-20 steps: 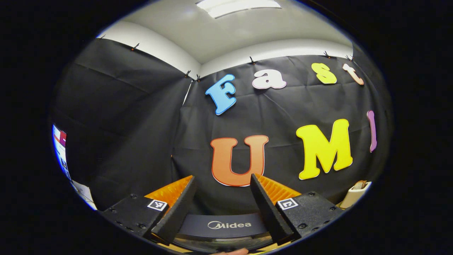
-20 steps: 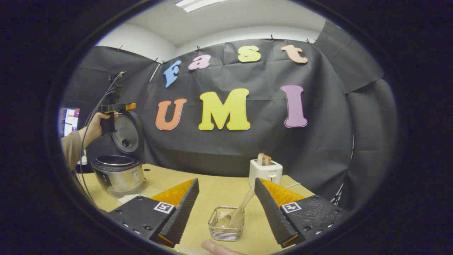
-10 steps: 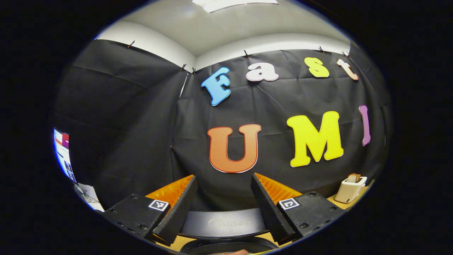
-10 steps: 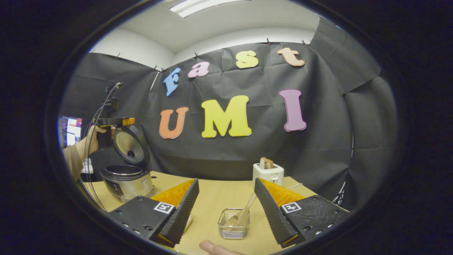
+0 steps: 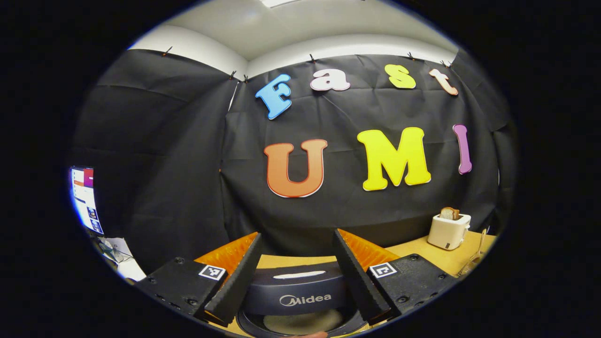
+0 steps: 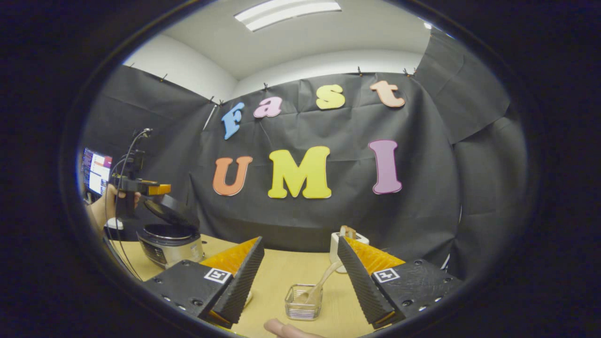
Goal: Close the left gripper, press the button to open the rice cooker; take a wooden spoon from the chopstick holder with the right hand, scoop a spoonful of rice and pour it into the rice cooker, then put the wooden spoon back into the chopstick holder.
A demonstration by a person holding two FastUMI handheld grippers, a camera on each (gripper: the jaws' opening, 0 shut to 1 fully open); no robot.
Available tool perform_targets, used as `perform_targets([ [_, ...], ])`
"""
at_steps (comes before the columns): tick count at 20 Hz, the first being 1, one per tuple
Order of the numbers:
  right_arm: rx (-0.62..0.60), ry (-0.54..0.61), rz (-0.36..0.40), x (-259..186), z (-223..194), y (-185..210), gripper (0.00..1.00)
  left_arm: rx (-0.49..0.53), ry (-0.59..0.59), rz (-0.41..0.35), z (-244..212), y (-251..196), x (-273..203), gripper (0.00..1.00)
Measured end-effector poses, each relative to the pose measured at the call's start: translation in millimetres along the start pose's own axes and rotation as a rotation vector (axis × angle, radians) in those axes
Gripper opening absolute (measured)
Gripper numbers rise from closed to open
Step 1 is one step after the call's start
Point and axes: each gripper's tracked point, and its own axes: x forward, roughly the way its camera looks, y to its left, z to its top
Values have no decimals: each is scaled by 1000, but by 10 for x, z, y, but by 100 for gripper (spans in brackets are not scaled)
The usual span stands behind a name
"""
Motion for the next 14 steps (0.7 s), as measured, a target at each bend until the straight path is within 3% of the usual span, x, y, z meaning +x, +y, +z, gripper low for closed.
perform_targets([
  [2,11,13,3,1,-18,-16,93,-4,25,-7,-158,-33,-120,90],
  [3,16,22,5,9,-44,-16,94,-3,42,-11,-272,-49,-167,95],
  [14,6,18,7,9,-56,-22,94,0,271,34,-934,-181,-467,93],
])
